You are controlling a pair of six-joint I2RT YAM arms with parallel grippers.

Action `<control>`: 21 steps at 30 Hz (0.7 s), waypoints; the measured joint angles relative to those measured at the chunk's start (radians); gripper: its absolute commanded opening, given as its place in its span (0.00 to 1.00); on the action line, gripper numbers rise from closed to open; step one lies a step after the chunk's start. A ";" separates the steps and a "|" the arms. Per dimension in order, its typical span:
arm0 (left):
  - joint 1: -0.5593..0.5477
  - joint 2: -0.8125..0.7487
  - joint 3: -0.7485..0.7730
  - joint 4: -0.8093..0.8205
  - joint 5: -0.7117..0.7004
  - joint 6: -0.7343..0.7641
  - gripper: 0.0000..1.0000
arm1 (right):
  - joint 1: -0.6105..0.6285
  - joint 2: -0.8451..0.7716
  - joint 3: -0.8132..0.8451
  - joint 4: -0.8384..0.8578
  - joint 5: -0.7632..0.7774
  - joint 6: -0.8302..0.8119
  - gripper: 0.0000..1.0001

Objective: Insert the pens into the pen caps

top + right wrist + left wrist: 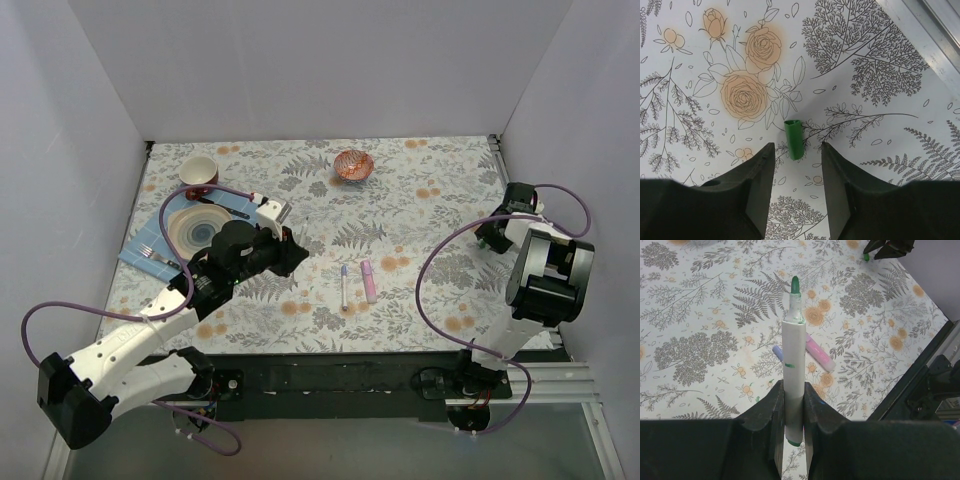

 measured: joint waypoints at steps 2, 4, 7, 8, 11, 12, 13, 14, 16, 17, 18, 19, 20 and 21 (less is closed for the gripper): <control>0.000 0.001 0.000 -0.010 -0.011 0.000 0.00 | 0.001 0.003 0.001 -0.004 0.007 -0.005 0.48; 0.000 0.002 0.000 -0.011 -0.015 0.000 0.00 | 0.002 0.008 0.004 -0.006 0.006 -0.010 0.46; 0.000 0.005 0.000 -0.015 -0.016 0.000 0.00 | 0.002 0.024 0.018 -0.009 -0.001 -0.026 0.42; 0.000 0.006 0.000 -0.015 -0.016 0.000 0.00 | 0.002 0.034 0.028 -0.015 -0.004 -0.035 0.40; 0.000 0.008 0.000 -0.015 -0.019 0.000 0.00 | 0.003 0.067 0.074 -0.051 -0.005 -0.062 0.37; 0.000 0.008 0.000 -0.015 -0.019 0.000 0.00 | 0.008 0.077 0.090 -0.064 -0.002 -0.075 0.36; 0.000 0.008 0.000 -0.015 -0.020 0.000 0.00 | 0.012 0.086 0.105 -0.077 0.005 -0.087 0.34; 0.000 0.008 0.000 -0.015 -0.020 0.000 0.00 | 0.018 0.096 0.121 -0.090 0.014 -0.099 0.32; 0.000 0.008 0.000 -0.015 -0.021 0.000 0.00 | 0.034 0.118 0.154 -0.116 0.033 -0.129 0.26; 0.000 0.008 0.000 -0.015 -0.021 -0.001 0.00 | 0.045 0.131 0.169 -0.127 0.041 -0.141 0.24; 0.000 0.008 0.000 -0.015 -0.023 -0.001 0.00 | 0.058 0.142 0.182 -0.139 0.048 -0.159 0.22; 0.000 0.008 0.000 -0.014 -0.025 -0.001 0.00 | 0.071 0.153 0.194 -0.147 0.053 -0.173 0.17; 0.000 0.008 0.000 -0.015 -0.028 -0.001 0.00 | 0.084 0.159 0.206 -0.156 0.055 -0.189 0.15; 0.000 0.009 0.000 -0.015 -0.031 -0.001 0.00 | 0.095 0.163 0.214 -0.162 0.052 -0.204 0.11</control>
